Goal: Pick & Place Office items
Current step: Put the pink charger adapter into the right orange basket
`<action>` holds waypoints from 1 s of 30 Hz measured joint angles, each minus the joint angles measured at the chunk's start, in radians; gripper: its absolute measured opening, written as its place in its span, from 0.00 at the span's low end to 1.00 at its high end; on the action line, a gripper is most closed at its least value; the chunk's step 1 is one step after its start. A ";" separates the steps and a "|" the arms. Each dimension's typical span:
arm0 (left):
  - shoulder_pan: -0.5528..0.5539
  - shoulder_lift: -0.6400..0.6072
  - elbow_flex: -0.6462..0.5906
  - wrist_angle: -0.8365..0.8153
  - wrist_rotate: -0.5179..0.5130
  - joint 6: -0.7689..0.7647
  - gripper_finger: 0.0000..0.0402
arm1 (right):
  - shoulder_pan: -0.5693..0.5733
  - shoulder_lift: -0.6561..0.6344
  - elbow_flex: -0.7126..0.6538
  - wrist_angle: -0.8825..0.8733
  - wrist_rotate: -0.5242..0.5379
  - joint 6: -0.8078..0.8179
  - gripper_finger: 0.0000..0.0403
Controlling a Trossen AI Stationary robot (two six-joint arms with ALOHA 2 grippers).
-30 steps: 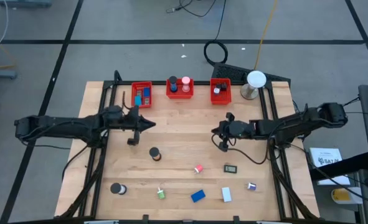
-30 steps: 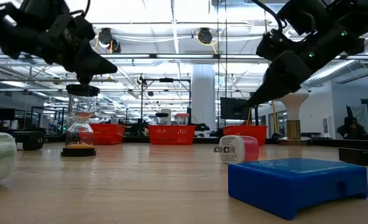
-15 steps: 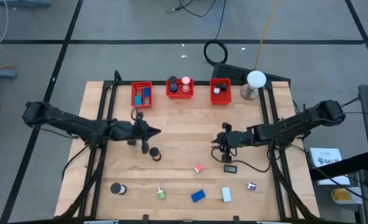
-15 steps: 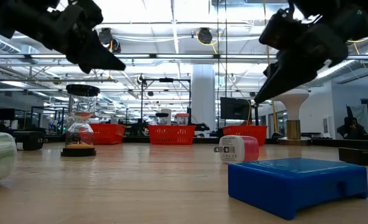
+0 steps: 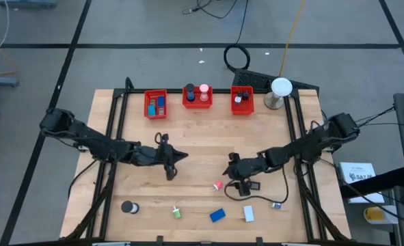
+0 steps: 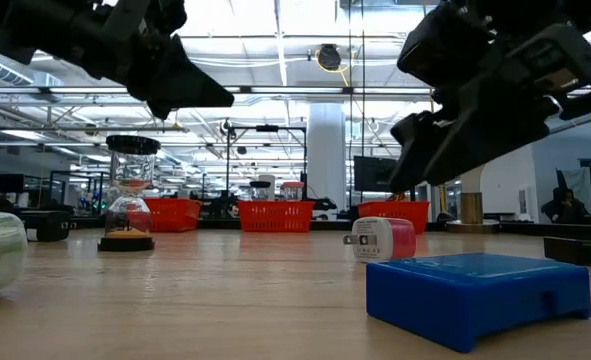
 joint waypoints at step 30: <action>-0.062 0.160 0.127 -0.047 -0.052 -0.284 0.39 | 0.017 0.150 0.008 0.189 0.047 0.037 0.29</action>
